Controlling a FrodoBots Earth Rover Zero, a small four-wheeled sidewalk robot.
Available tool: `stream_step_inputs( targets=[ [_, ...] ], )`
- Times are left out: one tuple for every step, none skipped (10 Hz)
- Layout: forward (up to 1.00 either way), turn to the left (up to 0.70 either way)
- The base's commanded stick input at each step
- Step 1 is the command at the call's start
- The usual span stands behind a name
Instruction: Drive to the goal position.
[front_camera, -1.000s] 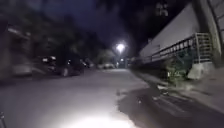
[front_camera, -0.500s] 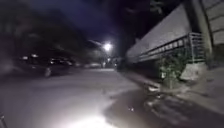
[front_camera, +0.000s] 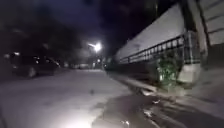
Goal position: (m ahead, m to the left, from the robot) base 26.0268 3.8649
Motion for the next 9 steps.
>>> stream_step_inputs(
  targets=[
    [0.70, 0.00],
    [0.70, 0.00],
    [0.70, 0.00],
    [0.70, 0.00],
    [0.70, 0.00],
    [0.70, 0.00],
    [0.70, 0.00],
    [0.70, 0.00],
    [0.70, 0.00]
  ],
)
